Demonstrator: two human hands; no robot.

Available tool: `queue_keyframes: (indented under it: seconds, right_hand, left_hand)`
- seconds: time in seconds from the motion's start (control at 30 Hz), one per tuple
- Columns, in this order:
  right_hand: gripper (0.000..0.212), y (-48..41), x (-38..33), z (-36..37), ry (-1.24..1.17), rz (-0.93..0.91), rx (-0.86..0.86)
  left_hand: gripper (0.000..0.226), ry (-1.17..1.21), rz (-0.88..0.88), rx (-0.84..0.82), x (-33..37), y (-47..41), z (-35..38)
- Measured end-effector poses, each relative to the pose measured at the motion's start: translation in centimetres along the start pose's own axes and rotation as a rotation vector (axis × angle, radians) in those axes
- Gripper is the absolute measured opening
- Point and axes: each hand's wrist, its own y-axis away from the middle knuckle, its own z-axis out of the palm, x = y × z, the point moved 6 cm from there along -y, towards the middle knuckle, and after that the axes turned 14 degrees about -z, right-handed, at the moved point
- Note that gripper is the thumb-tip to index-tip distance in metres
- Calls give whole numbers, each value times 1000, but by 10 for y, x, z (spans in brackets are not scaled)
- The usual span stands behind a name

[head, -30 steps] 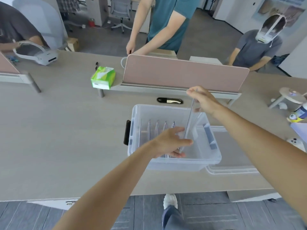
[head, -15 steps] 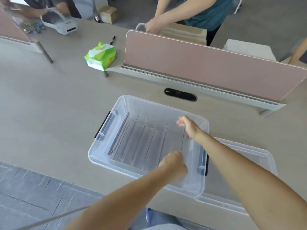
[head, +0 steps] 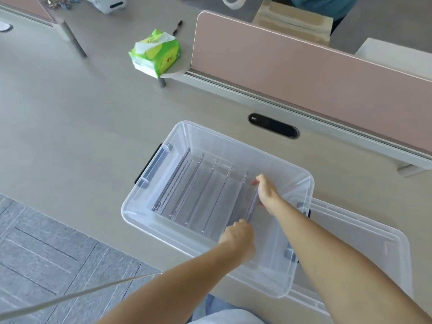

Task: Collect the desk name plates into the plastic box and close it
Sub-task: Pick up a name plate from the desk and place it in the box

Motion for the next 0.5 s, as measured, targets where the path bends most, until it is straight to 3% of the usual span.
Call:
queue_keyframes:
  seconds: [0.33, 0.5]
  right_hand:
    - [38, -1, -3, 6, -68, 28, -67]
    - [49, -8, -3, 6, -76, 51, -116]
  left_hand:
    - [38, 3, -57, 15, -4, -2, 1]
    - [37, -38, -29, 47, -3, -1, -1]
